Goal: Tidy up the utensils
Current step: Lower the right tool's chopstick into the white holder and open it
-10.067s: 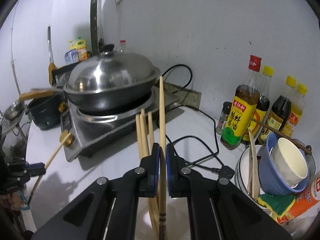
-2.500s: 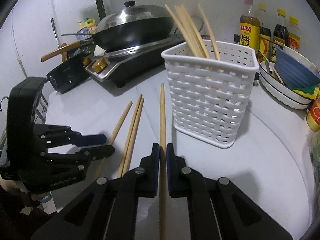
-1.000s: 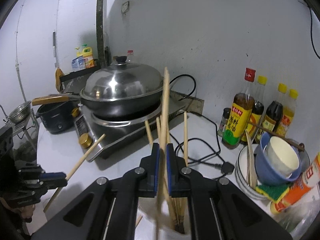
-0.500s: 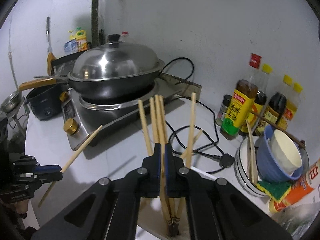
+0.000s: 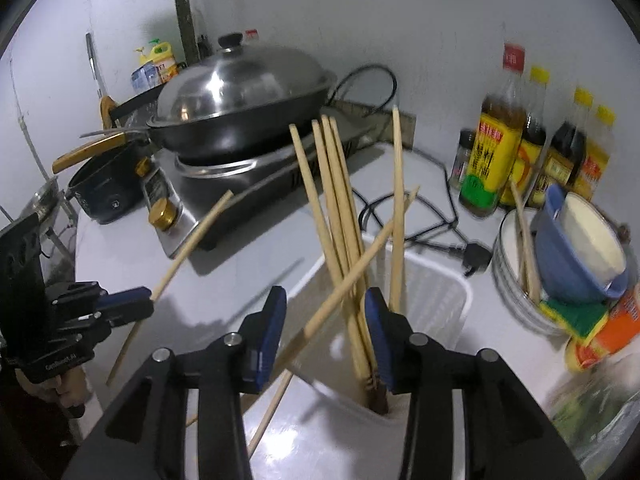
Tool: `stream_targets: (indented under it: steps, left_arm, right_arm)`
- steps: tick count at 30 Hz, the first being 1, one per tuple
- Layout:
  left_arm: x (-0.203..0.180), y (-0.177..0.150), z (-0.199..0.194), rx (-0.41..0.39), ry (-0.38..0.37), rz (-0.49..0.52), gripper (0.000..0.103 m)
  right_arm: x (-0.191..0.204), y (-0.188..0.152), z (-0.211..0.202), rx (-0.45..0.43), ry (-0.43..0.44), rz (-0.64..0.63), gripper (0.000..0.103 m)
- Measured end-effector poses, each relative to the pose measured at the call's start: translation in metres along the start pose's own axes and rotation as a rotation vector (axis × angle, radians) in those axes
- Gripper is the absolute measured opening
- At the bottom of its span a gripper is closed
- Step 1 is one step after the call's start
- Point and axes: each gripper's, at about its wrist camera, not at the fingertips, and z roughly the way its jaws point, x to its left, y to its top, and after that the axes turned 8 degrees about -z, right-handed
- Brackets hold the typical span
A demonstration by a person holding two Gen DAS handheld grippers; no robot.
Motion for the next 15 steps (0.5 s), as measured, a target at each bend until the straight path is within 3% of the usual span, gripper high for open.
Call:
stream_targets:
  steps: [3, 5, 7, 15]
  left_arm:
    - [0.002, -0.001, -0.002, -0.002, 0.001, -0.01, 0.006]
    - [0.002, -0.002, -0.004, -0.003, -0.001, -0.015, 0.006]
    - [0.002, -0.003, -0.005, -0.007, -0.003, -0.015, 0.006]
    - [0.003, 0.0, -0.01, -0.025, -0.003, -0.018, 0.006]
  right_arm:
    - [-0.006, -0.006, 0.006, 0.032, 0.061, 0.031, 0.037]
    - [-0.009, -0.007, 0.009, 0.036, 0.092, 0.037, 0.018]
    - [-0.01, -0.007, 0.009, 0.028, 0.1, 0.034, 0.009]
    - [-0.01, 0.02, -0.001, -0.045, 0.046, -0.035, 0.006]
